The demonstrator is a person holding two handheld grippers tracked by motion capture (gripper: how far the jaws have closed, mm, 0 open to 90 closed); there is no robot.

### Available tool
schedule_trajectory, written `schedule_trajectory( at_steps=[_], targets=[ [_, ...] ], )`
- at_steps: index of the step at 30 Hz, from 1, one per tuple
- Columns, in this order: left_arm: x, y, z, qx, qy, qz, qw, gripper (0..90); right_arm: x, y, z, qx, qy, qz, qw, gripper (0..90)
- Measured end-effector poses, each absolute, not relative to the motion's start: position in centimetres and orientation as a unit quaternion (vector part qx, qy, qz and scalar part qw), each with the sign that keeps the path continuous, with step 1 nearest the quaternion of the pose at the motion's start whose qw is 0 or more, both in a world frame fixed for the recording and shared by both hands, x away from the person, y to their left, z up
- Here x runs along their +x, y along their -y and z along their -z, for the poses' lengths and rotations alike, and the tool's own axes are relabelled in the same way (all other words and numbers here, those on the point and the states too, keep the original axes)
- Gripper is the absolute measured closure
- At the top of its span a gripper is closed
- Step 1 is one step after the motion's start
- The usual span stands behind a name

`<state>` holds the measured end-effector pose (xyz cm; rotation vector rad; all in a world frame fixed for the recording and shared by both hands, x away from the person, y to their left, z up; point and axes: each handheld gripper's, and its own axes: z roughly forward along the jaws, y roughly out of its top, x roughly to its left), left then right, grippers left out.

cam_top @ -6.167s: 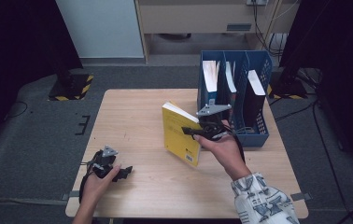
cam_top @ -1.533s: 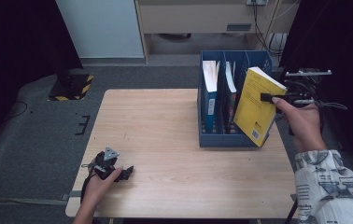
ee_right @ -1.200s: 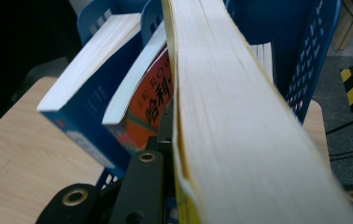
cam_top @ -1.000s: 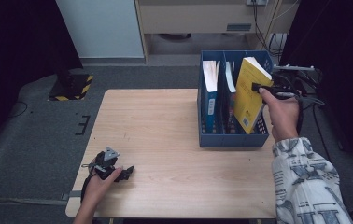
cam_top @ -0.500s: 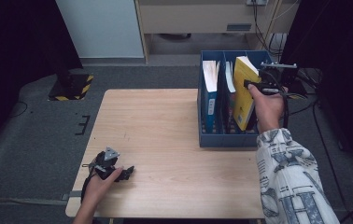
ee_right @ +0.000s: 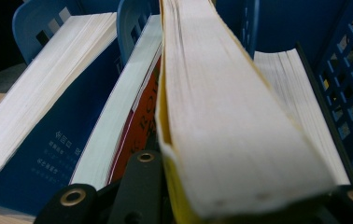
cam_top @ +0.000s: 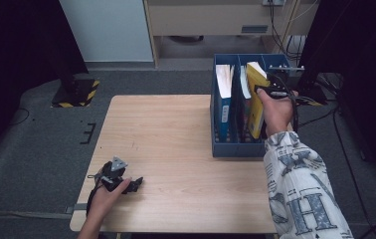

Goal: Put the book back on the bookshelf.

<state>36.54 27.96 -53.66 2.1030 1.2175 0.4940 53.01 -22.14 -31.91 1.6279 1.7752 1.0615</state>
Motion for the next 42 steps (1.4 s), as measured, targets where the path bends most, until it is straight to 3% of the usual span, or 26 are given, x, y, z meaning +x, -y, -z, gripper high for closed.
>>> schedule_trajectory(
  at_steps=[42],
  targets=[
    [36.6,-27.7,53.7,0.804,-0.46,-0.187,0.328,0.0,53.7,21.9,36.6,0.608,-0.658,-0.367,0.25,74.3]
  ],
)
